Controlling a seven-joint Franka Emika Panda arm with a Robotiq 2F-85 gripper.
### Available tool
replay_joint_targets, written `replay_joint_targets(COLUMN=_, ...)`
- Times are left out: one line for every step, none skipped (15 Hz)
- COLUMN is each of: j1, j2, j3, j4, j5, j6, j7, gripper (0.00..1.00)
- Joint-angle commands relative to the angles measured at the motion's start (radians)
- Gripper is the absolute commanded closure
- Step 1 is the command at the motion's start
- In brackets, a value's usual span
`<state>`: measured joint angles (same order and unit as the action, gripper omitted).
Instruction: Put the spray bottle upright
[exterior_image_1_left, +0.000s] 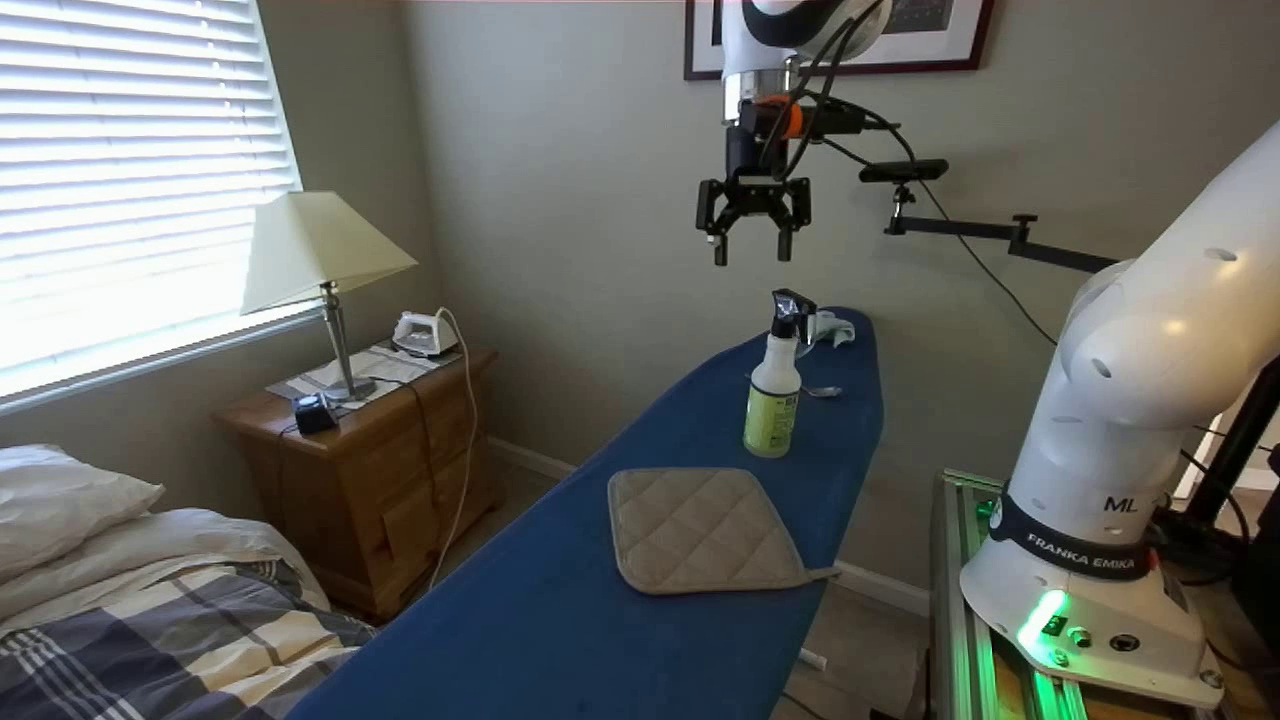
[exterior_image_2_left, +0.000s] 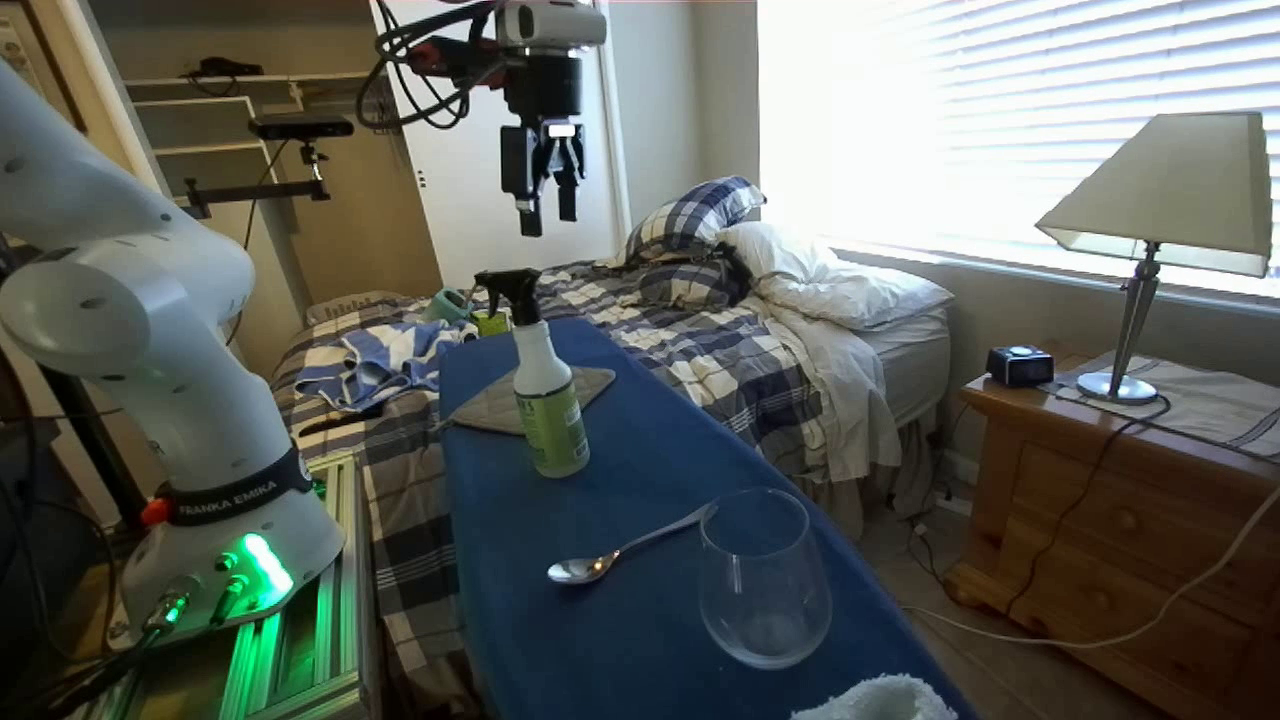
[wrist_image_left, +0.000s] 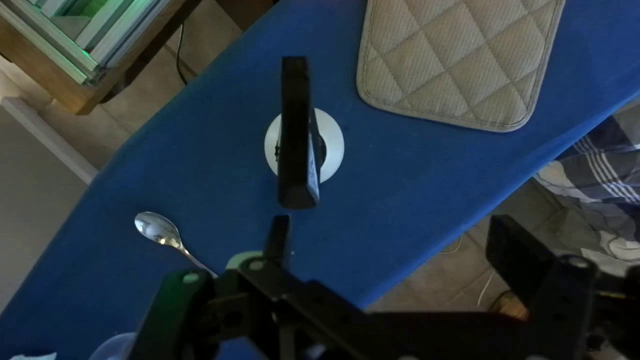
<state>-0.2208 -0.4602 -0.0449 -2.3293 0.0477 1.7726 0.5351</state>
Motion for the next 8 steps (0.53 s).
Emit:
replay_joint_targets(j1=0.011, j2=-0.054, j3=0.013, j4=0.023, j5=-0.028, j6=-0.019, j7=-0.054, gripper=0.0)
replay_joint_targets(j1=0.012, j2=-0.062, j3=0.015, j4=0.026, j5=-0.026, j6=-0.015, j7=-0.064, gripper=0.0)
replay_joint_targets(j1=0.004, j2=-0.036, j3=0.014, j4=0.019, j5=-0.005, j6=-0.004, j7=-0.037, gripper=0.0)
replay_joint_targets(j1=0.005, j2=-0.045, j3=0.017, j4=0.022, j5=-0.005, j6=-0.004, j7=-0.044, gripper=0.0)
replay_joint_targets(j1=0.005, j2=-0.051, j3=0.018, j4=0.022, j5=-0.005, j6=-0.004, j7=-0.048, gripper=0.0)
replay_joint_targets(j1=0.005, j2=-0.054, j3=0.018, j4=0.022, j5=-0.005, j6=-0.004, j7=-0.051, gripper=0.0)
replay_joint_targets(j1=0.005, j2=-0.055, j3=0.018, j4=0.022, j5=-0.005, j6=-0.004, j7=-0.052, gripper=0.0)
replay_joint_targets(j1=0.005, j2=-0.054, j3=0.018, j4=0.022, j5=-0.006, j6=-0.004, j7=-0.053, gripper=0.0)
